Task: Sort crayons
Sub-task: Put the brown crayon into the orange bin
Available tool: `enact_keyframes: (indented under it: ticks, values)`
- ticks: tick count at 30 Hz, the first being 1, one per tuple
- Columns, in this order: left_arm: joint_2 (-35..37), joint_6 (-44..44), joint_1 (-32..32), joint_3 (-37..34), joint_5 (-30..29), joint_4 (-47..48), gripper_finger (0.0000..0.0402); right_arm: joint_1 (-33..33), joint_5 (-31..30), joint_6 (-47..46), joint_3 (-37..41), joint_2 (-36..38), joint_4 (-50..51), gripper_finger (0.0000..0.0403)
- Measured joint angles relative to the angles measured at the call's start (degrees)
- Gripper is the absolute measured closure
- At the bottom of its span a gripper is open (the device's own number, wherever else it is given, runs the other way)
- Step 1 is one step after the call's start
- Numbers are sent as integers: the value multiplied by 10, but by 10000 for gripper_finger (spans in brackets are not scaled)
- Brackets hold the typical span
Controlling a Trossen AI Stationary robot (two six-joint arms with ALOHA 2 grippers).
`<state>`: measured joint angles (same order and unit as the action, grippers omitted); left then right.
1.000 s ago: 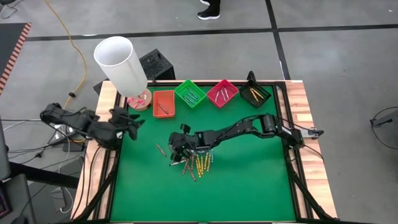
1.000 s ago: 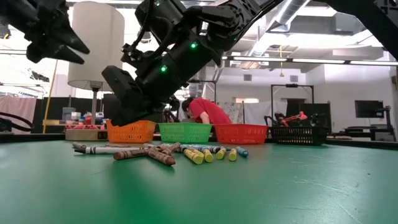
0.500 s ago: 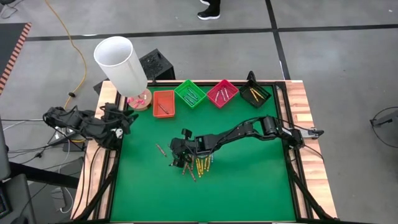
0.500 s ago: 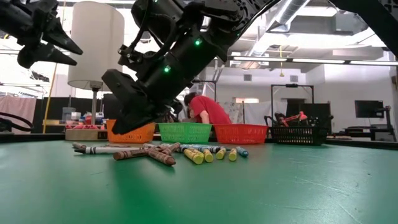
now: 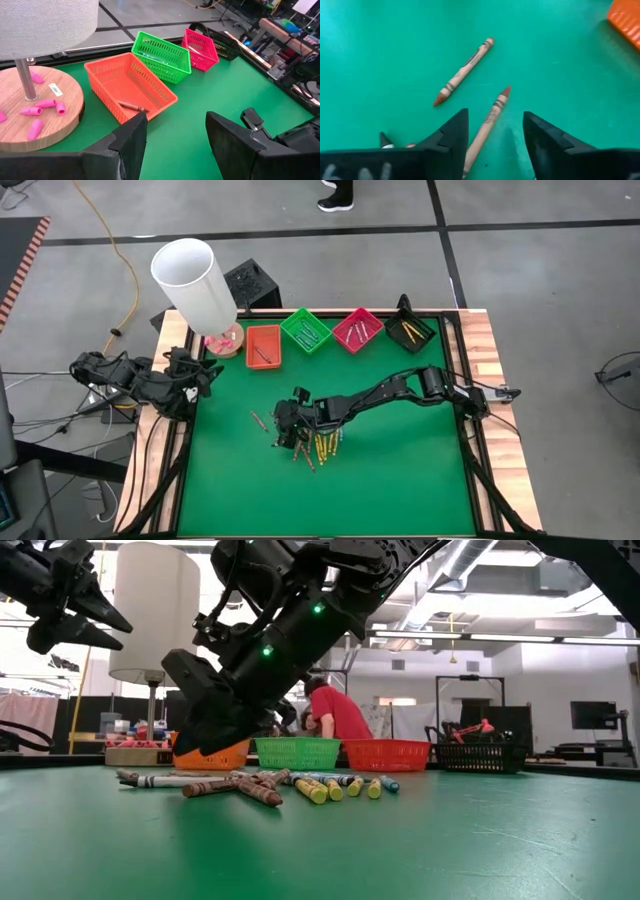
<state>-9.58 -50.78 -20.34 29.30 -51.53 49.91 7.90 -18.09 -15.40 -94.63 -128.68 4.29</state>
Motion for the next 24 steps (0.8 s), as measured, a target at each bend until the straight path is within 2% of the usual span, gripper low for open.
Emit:
enact_keyframes:
  ticks: [12, 18, 24]
  values:
    - [0, 0, 0, 0, 0, 0, 210, 0, -15, 9, 0, -2, -1, 224]
    - [0, 0, 0, 0, 1, -1, 210, 2, -9, 7, -2, -36, -29, 225]
    - [0, -1, 0, 0, 1, 0, 210, 0, -10, 9, -12, -37, -10, 225]
